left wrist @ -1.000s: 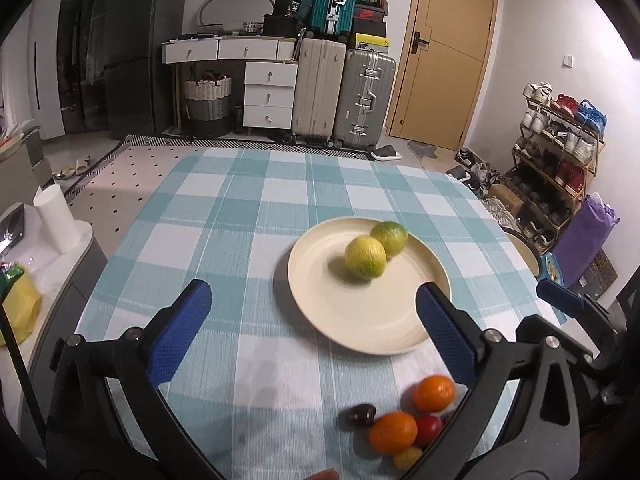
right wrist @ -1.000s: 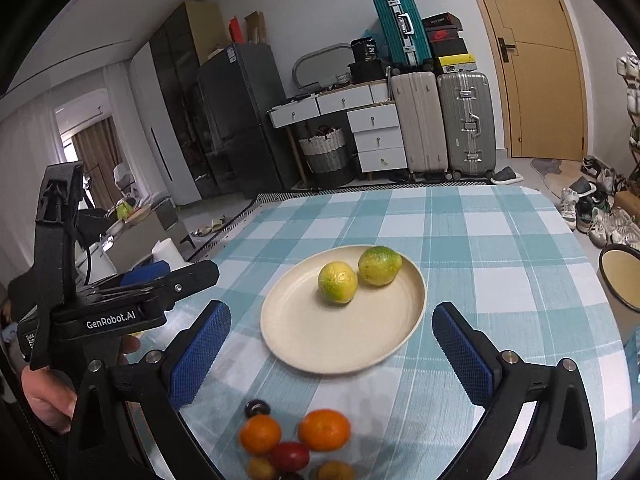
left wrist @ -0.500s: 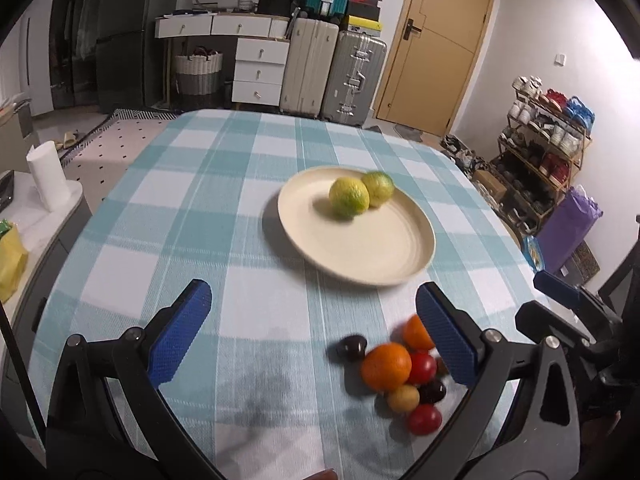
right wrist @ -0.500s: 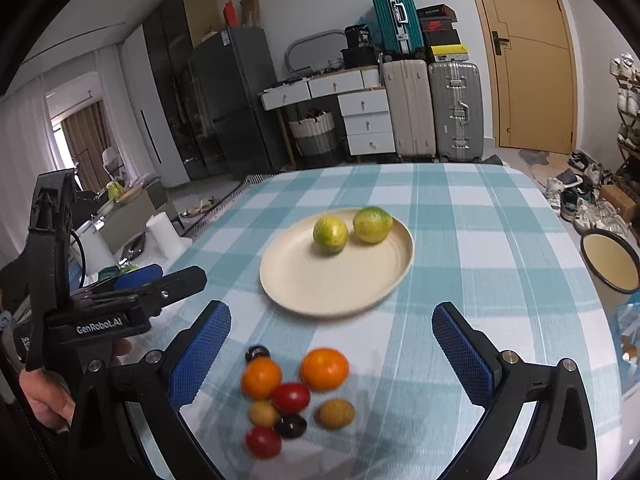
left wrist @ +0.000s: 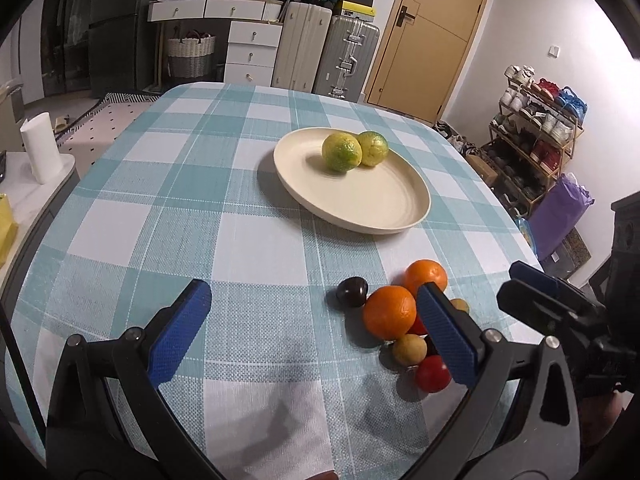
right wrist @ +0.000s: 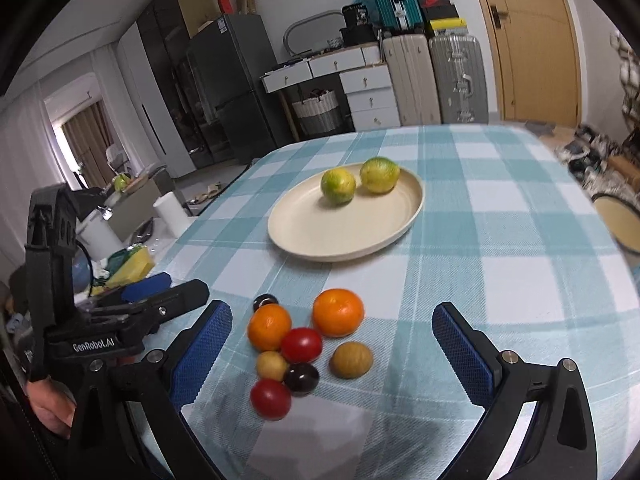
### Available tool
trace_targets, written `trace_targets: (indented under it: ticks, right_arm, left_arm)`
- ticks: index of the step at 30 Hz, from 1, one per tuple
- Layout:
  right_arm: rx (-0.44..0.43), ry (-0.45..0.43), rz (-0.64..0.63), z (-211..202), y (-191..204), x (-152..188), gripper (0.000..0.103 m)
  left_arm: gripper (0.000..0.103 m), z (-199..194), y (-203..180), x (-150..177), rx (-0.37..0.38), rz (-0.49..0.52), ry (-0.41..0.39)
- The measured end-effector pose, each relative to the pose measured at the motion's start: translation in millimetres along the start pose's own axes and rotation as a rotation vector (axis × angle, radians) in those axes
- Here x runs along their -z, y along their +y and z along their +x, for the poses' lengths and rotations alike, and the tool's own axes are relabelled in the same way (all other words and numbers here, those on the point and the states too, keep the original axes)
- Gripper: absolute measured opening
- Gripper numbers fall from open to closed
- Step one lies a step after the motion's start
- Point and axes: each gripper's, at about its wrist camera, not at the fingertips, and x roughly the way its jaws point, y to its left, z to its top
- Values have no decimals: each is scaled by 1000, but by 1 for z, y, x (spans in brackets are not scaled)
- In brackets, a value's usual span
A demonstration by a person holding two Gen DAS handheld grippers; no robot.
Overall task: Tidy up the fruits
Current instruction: 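Withdraw both grippers from the plate back toward the remaining fruits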
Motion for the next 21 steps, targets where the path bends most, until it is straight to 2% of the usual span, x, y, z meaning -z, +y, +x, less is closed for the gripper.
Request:
trace_targets:
  ticks: [21]
  right_arm:
    - [-59, 77, 101, 42, -21, -5, 100]
  left_arm:
    - [102, 31, 15, -6, 43, -45, 34]
